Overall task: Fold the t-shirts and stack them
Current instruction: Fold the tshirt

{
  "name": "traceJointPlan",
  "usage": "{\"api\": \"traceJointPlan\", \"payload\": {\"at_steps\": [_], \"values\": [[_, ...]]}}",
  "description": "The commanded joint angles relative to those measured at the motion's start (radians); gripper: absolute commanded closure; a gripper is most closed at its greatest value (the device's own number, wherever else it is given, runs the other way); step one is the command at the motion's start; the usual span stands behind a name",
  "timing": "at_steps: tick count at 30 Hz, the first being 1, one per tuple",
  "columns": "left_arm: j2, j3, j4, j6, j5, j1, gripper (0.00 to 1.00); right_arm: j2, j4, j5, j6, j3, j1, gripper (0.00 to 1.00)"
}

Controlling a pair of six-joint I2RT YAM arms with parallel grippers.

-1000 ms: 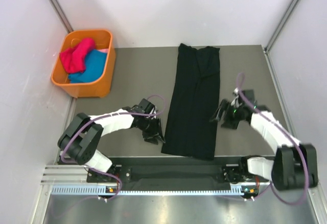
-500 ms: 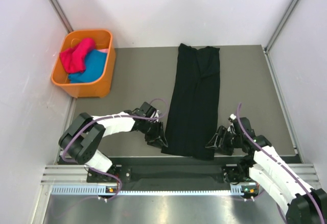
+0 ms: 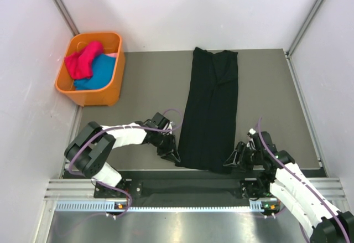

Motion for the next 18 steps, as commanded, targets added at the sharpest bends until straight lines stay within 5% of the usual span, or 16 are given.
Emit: {"api": "traceJointPlan", "payload": {"at_steps": [1, 11, 18], "values": [[0.026, -0.034, 0.004, 0.015, -0.076, -0.012, 0.74, -0.004, -0.003, 0.012, 0.013, -0.033, 0.014, 0.50], [0.016, -0.034, 0.010, 0.001, -0.071, -0.026, 1.00, 0.019, 0.043, 0.017, 0.019, -0.075, 0.014, 0.70], [-0.043, -0.069, 0.048, -0.068, -0.038, -0.049, 1.00, -0.028, -0.135, 0.118, -0.016, -0.004, 0.014, 0.93]]}}
